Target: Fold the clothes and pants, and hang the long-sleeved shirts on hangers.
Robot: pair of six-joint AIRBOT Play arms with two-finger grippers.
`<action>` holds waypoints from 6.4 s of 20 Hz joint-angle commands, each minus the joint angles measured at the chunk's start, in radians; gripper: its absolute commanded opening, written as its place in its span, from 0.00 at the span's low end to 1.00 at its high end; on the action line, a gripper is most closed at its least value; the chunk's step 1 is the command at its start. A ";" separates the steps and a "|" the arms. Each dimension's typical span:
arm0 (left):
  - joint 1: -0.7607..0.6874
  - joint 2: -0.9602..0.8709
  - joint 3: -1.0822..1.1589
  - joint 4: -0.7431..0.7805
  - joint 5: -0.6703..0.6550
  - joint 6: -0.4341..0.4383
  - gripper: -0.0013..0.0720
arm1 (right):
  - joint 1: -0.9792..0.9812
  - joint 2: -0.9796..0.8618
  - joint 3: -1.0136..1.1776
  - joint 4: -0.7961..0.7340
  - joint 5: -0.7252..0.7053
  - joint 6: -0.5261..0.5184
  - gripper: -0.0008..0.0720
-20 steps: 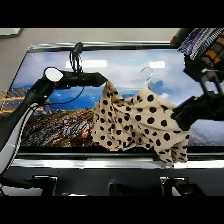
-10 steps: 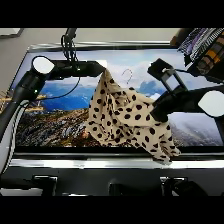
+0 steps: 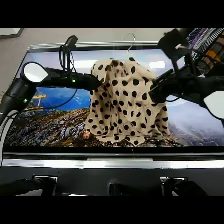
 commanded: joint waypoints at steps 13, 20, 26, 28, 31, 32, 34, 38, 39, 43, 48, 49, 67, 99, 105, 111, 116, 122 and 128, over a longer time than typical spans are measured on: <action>0.012 0.106 -0.043 0.015 0.069 -0.020 0.73 | 0.001 0.196 0.022 -0.114 -0.105 -0.081 0.05; 0.069 0.225 -0.043 0.015 0.068 -0.020 0.73 | -0.001 0.223 0.048 -0.626 0.013 0.304 0.05; 0.067 0.239 -0.043 0.015 0.065 -0.065 0.73 | -0.001 0.226 0.087 -1.210 0.435 0.571 0.05; 0.067 0.239 -0.043 0.015 0.065 -0.065 0.73 | -0.001 0.226 0.087 -1.296 0.537 0.629 0.05; 0.067 0.238 -0.043 0.016 0.065 -0.065 0.73 | -0.001 0.226 0.087 -1.442 0.563 0.693 0.05; 0.067 0.238 -0.045 0.016 0.065 -0.065 0.73 | -0.016 0.226 0.088 -1.455 0.537 0.714 0.05; 0.067 0.235 -0.045 0.016 0.065 -0.065 0.73 | -0.156 0.212 0.090 -1.440 0.500 0.769 0.05; 0.067 0.227 -0.045 0.022 0.066 -0.065 0.73 | -0.535 0.173 0.124 -1.286 0.302 0.770 0.05; 0.067 0.226 -0.045 0.023 0.066 -0.065 0.73 | -0.612 0.156 0.152 -1.244 0.260 0.792 0.05; 0.067 0.215 -0.045 0.023 0.066 -0.065 0.73 | -0.768 0.060 0.255 -1.214 0.128 0.837 0.05; 0.067 0.209 -0.045 0.023 0.066 -0.065 0.73 | -0.787 -0.080 0.367 -1.247 0.082 0.837 0.05; 0.067 0.209 -0.045 0.023 0.066 -0.065 0.73 | -0.787 -0.103 0.383 -1.262 0.069 0.841 0.05; 0.067 0.201 -0.045 0.023 0.066 -0.066 0.73 | -1.149 -0.246 0.639 -0.972 -0.031 0.891 0.05; 0.220 0.307 -0.045 0.227 -0.047 -0.289 0.56 | -0.852 -0.220 0.634 0.661 0.230 0.165 0.15; 0.360 0.418 -0.112 0.475 -0.331 -0.267 0.05 | -0.337 -0.276 0.444 0.178 0.507 0.141 0.05; 0.399 0.538 -0.302 0.569 -0.300 -0.214 0.06 | -0.135 -0.253 0.212 0.164 0.425 0.185 0.06; 0.399 0.537 -0.302 0.569 -0.272 -0.214 0.06 | -0.138 -0.253 0.181 0.145 0.440 0.189 0.06; 0.399 0.537 -0.302 0.569 -0.272 -0.214 0.06 | -0.138 -0.253 0.181 0.145 0.435 0.188 0.06; 0.399 0.537 -0.302 0.569 -0.272 -0.214 0.06 | -0.138 -0.253 0.181 0.145 0.435 0.188 0.06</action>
